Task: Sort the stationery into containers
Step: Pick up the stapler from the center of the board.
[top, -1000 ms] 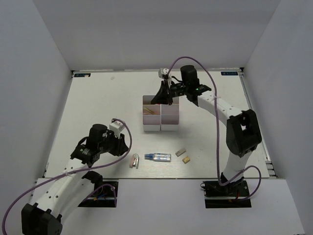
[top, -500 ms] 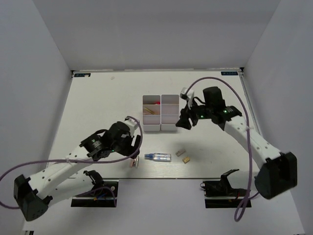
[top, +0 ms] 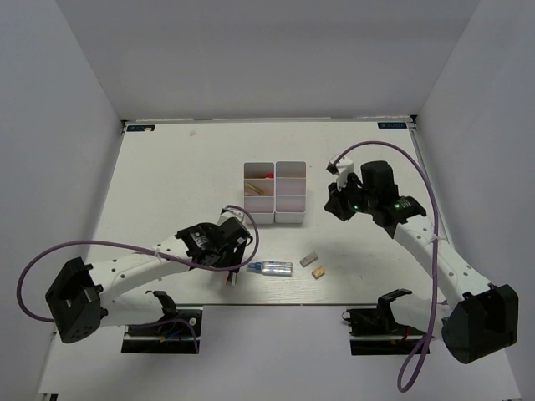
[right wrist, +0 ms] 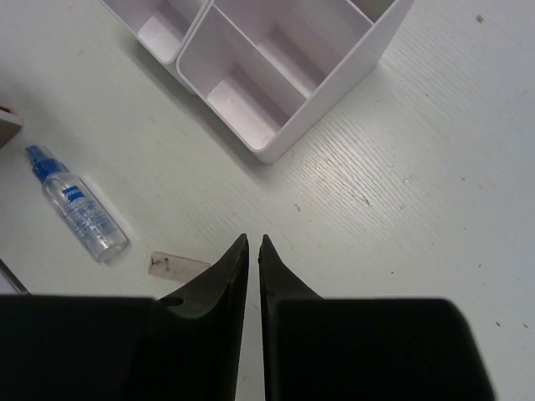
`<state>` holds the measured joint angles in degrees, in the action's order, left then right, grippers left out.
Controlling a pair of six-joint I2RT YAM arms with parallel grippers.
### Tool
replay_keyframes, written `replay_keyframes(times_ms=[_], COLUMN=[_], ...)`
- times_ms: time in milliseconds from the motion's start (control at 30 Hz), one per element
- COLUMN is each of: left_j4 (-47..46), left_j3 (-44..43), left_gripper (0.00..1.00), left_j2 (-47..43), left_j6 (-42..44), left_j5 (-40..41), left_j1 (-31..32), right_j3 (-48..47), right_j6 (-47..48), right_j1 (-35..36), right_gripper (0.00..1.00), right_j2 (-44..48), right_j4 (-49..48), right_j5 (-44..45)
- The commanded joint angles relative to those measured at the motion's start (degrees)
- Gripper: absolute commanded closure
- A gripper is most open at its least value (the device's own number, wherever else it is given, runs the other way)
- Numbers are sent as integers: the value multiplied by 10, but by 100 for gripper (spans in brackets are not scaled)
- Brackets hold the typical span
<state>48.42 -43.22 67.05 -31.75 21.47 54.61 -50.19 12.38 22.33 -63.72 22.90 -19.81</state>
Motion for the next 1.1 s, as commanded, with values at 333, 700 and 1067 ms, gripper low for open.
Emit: replay_keyframes(times_ms=[333, 700, 1067], left_j4=[-78, -97, -89], left_j3=[16, 40, 19], left_gripper=[17, 29, 75], left_j2=[48, 81, 76], left_j6=[-60, -65, -58], left_j5=[-53, -64, -81], left_j1=[4, 4, 4], right_j3=[12, 15, 19], right_j6=[-10, -13, -17], right_j1=[-20, -29, -36], right_gripper=[86, 84, 82], right_j2=[24, 28, 34], right_j4=[-40, -40, -39], right_j5=[3, 0, -8])
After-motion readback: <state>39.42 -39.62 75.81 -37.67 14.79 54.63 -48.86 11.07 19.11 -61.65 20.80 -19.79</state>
